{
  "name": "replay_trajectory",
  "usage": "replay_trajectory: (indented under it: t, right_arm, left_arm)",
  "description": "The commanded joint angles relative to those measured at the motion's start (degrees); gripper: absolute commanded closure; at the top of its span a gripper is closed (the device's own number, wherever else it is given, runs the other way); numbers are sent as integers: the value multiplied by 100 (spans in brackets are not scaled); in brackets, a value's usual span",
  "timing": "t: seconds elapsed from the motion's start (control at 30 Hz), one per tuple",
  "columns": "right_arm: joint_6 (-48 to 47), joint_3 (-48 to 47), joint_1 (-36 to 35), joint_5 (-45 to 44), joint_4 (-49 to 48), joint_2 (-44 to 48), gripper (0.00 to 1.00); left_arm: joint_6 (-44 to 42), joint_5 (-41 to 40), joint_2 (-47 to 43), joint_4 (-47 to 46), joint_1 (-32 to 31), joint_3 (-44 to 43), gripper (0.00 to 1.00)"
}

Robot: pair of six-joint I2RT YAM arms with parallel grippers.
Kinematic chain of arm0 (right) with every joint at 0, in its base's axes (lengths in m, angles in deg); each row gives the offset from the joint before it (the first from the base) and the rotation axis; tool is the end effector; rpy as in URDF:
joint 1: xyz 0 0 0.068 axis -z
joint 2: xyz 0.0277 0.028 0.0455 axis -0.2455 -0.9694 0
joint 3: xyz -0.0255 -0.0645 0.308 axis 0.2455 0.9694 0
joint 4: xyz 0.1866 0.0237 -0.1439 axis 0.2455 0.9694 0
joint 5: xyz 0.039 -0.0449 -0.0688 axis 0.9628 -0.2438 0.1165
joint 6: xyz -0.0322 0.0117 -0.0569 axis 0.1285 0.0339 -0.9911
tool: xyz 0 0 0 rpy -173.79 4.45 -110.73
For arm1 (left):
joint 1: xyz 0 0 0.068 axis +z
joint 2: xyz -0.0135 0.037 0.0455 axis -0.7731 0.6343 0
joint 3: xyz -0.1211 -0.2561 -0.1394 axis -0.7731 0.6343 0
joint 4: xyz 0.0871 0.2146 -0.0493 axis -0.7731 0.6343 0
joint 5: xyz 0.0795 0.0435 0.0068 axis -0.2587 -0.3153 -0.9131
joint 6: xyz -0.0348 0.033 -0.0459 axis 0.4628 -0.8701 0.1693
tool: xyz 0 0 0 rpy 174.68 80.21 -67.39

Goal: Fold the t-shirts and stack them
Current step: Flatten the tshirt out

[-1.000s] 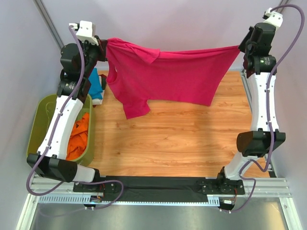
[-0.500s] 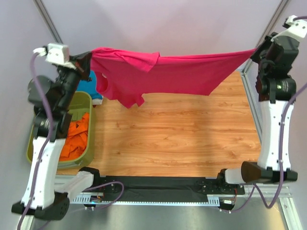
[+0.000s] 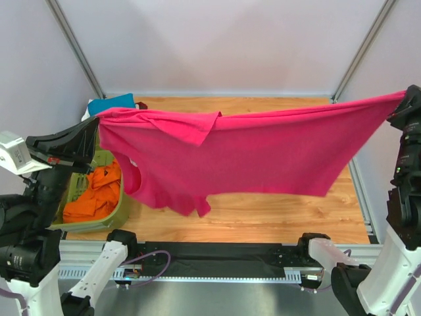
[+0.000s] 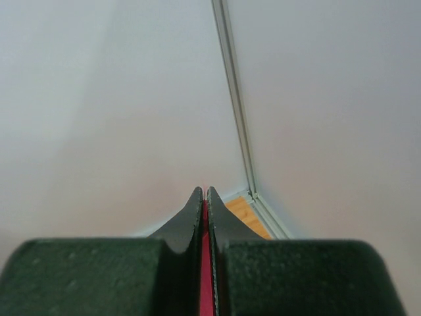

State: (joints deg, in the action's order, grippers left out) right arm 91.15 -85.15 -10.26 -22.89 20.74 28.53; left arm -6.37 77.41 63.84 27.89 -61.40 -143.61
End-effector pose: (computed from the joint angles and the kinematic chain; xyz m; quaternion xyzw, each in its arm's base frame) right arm 0.0472 -0.0206 0.6187 0.1936 0.6193 -0.0801 0.7567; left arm -0.0290 -0.0056 0.5661 0.0708 0.5165 -0.2410 0.8186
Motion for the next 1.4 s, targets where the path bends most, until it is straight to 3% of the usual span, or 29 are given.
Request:
replay_trajectory:
  t: [0.0,0.17,0.4,0.57,0.8,1.03,1.17,1.37]
  right_arm:
    - [-443,-73,36,-338,460,-162,100]
    - [-495,863,36,-558,171,-443,100]
    - [-522,3027,45,-857,-1593,-1021,100]
    - [-338,3355,45,-866,-2404,-2182,100]
    - [-249,2565,54,-874,-2897,-4544,100]
    - [-469,1440,54,-813,-3029,-5936,100]
    - [-566,1141,62,-778,-3152,-6235,100]
    - [-592,1140,115,-761,-3293,-6280,100]
  left_arm:
    - [441,-16,146,541,48,-217,100]
    - [512,-333,313,323,48,782,100]
    - [644,-298,1032,-1362,48,2628,100]
    - [618,-473,2165,-2797,48,3315,100]
    - [293,-824,4485,-3607,48,2764,100]
    - [-410,-843,6489,-3757,48,1296,100]
    - [-639,-781,7009,-3844,57,855,100]
    - [-929,-860,7098,-4108,83,943,100]
